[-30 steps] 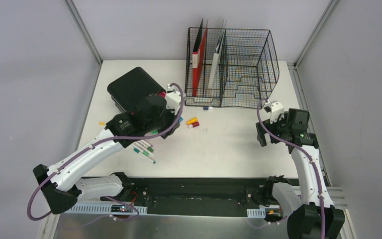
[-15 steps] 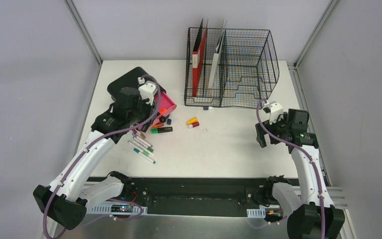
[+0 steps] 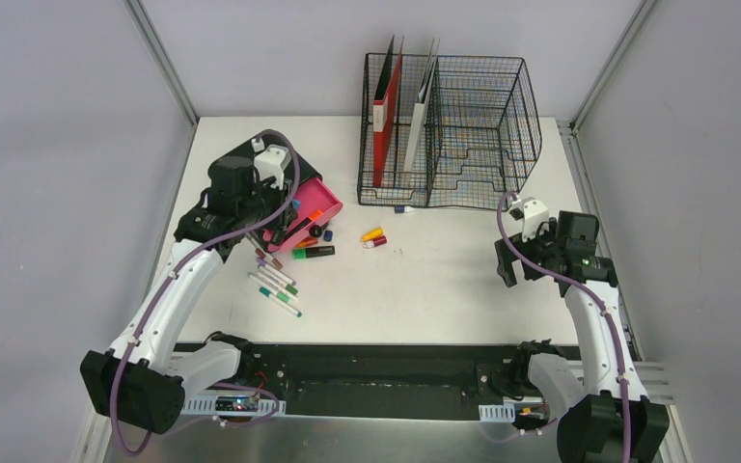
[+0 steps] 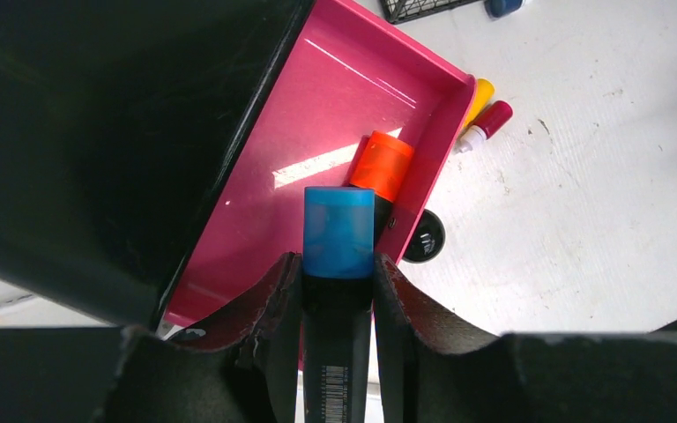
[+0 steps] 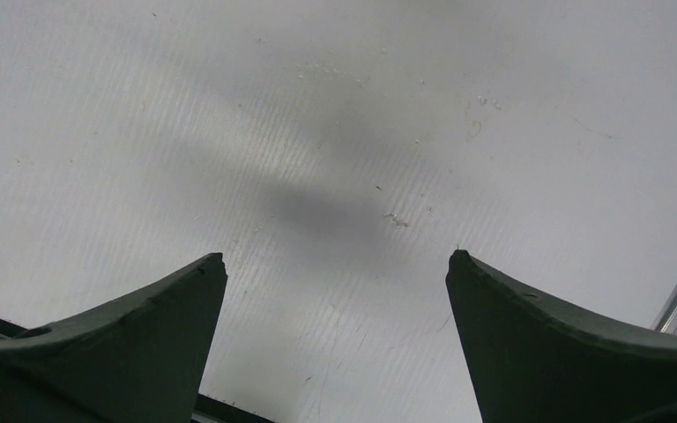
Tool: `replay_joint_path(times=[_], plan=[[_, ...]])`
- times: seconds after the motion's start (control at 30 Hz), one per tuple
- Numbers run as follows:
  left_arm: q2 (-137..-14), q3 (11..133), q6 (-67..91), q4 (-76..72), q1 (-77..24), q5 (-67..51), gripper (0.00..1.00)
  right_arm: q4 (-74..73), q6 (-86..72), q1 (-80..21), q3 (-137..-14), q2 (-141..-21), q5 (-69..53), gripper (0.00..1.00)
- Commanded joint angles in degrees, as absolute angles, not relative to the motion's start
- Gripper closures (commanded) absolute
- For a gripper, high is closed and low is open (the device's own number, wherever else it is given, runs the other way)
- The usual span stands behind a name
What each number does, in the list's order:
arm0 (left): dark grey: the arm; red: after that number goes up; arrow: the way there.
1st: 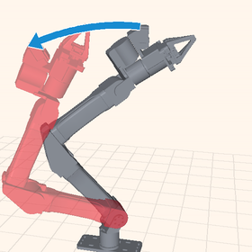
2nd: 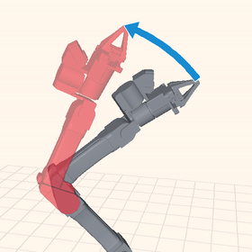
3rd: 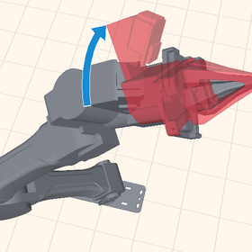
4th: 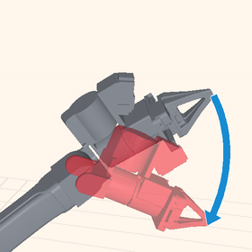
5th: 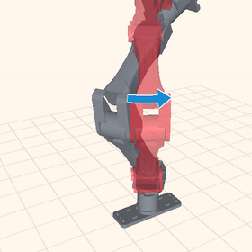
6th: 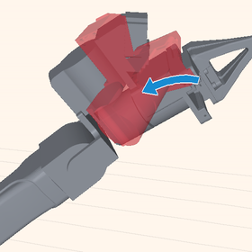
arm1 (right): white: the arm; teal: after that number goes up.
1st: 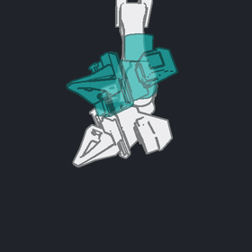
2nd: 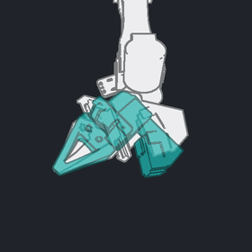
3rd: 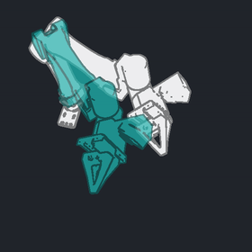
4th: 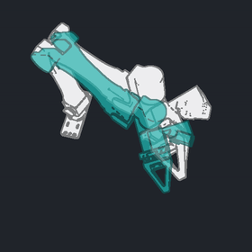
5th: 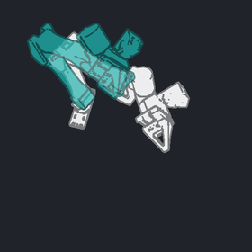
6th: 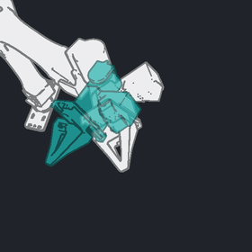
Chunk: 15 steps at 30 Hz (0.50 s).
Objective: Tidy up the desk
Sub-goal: Place the stationery in the drawer.
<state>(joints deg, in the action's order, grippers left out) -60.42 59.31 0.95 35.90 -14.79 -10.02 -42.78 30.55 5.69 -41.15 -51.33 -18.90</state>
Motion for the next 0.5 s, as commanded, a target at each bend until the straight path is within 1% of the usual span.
replay_joint_path(times=[0.0, 0.47], plan=[[-61.61, 60.29, 1.67, 33.22, -13.81, -12.95, 1.0, -42.76, 31.53, 5.2, -43.79, -50.98, -20.29, 0.01], [-63.54, 60.03, 1.6, 33.05, -13.72, -14.27, 1.0, -43.13, 31.97, 5.19, -43.84, -50.09, -20.9, 0.01]])
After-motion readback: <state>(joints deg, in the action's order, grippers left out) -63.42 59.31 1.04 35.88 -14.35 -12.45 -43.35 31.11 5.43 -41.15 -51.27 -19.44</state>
